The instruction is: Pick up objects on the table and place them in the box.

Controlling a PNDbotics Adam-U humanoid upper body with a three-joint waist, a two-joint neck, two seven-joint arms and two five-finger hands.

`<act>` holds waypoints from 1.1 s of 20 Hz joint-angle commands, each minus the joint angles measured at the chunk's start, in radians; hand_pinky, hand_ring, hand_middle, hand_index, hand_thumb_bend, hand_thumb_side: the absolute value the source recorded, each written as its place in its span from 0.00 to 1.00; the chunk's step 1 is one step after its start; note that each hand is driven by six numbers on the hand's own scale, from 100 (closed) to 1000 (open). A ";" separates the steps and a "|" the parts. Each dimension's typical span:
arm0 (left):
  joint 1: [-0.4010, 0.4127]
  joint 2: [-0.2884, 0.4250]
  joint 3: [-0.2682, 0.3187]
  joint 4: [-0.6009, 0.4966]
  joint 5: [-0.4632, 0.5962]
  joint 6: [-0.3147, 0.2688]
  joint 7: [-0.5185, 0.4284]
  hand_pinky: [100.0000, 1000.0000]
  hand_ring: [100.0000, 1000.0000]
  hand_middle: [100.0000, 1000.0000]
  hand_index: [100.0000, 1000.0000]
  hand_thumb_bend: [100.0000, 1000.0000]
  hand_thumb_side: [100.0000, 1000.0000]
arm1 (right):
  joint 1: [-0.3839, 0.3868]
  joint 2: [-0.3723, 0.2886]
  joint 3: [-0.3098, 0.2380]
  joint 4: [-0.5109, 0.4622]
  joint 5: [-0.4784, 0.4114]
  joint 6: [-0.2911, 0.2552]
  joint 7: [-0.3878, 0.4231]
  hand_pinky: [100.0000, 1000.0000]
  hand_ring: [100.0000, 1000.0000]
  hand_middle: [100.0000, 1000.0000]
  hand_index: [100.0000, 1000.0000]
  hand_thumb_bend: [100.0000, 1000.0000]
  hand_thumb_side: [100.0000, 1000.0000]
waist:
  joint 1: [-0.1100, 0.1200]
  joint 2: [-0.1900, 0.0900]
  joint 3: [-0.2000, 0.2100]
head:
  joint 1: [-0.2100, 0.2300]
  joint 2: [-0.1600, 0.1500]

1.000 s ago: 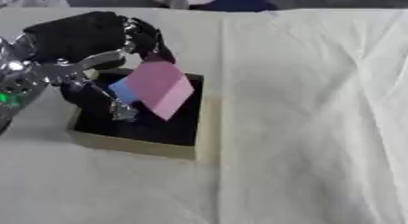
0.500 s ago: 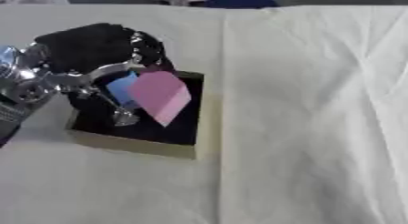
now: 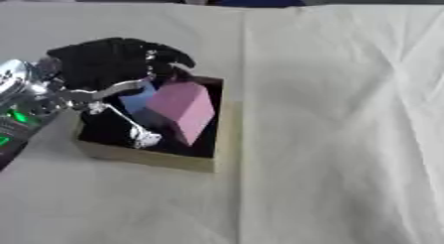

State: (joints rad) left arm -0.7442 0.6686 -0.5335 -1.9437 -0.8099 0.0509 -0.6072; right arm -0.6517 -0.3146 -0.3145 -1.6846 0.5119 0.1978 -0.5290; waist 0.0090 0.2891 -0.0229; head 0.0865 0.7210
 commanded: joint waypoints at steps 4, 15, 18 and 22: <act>-0.001 0.006 0.034 -0.042 -0.024 0.014 0.020 0.85 0.97 0.92 0.98 0.39 0.43 | -0.019 -0.032 -0.007 -0.007 0.000 0.000 -0.003 0.77 0.84 0.42 0.69 0.27 0.81 | -0.005 -0.020 0.005 | -0.005 0.004; 0.015 -0.002 0.059 -0.056 -0.018 0.060 0.043 0.80 0.92 0.87 0.95 0.16 0.27 | -0.012 -0.039 -0.009 -0.009 -0.005 -0.001 -0.007 0.77 0.83 0.42 0.69 0.27 0.81 | -0.007 -0.022 0.007 | -0.007 0.008; 0.013 -0.014 0.099 -0.056 0.024 0.080 0.086 0.78 0.89 0.86 0.95 0.00 0.29 | -0.010 -0.042 -0.011 -0.012 -0.001 0.000 -0.010 0.77 0.83 0.42 0.69 0.27 0.81 | -0.007 -0.024 0.012 | -0.009 0.014; 0.054 -0.022 0.185 -0.056 0.084 0.050 0.146 0.76 0.88 0.87 0.97 0.00 0.56 | -0.009 -0.041 -0.014 -0.022 0.007 0.001 -0.014 0.77 0.83 0.42 0.69 0.26 0.82 | -0.008 -0.024 0.024 | -0.007 0.019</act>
State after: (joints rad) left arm -0.6821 0.6416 -0.3870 -1.9850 -0.7456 0.1071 -0.4817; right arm -0.6503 -0.3226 -0.3208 -1.6840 0.5135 0.1985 -0.5383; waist 0.0033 0.2887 0.0020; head 0.0802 0.7306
